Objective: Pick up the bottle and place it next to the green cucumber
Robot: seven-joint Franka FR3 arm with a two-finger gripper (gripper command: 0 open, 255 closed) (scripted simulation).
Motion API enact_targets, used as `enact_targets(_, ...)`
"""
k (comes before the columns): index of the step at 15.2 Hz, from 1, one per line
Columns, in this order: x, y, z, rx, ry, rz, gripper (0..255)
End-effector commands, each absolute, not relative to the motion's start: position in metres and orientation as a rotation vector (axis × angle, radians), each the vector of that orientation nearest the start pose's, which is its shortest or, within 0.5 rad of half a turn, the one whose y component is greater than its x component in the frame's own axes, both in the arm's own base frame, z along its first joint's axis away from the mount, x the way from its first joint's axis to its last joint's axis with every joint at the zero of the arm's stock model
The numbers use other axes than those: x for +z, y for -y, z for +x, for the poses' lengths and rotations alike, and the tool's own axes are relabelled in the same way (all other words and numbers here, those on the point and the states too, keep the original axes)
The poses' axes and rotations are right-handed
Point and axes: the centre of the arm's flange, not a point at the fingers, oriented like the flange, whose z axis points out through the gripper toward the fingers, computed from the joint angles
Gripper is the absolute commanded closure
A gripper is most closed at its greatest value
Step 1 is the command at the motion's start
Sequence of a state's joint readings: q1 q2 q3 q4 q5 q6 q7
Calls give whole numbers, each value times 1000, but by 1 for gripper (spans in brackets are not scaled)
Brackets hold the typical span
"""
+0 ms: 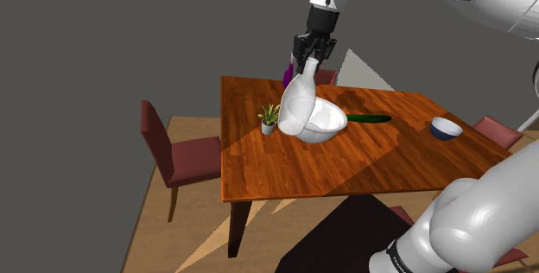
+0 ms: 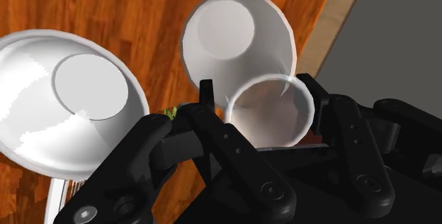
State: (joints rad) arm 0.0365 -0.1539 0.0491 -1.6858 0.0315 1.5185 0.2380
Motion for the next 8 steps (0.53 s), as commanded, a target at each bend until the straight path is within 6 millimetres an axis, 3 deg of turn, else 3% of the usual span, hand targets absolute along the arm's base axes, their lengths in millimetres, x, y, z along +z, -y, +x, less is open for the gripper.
enact_targets(1, 658, -49, 497, 27, -236, -3111, 255)
enact_targets(8, 695, -49, 497, 27, -236, -3111, 255)
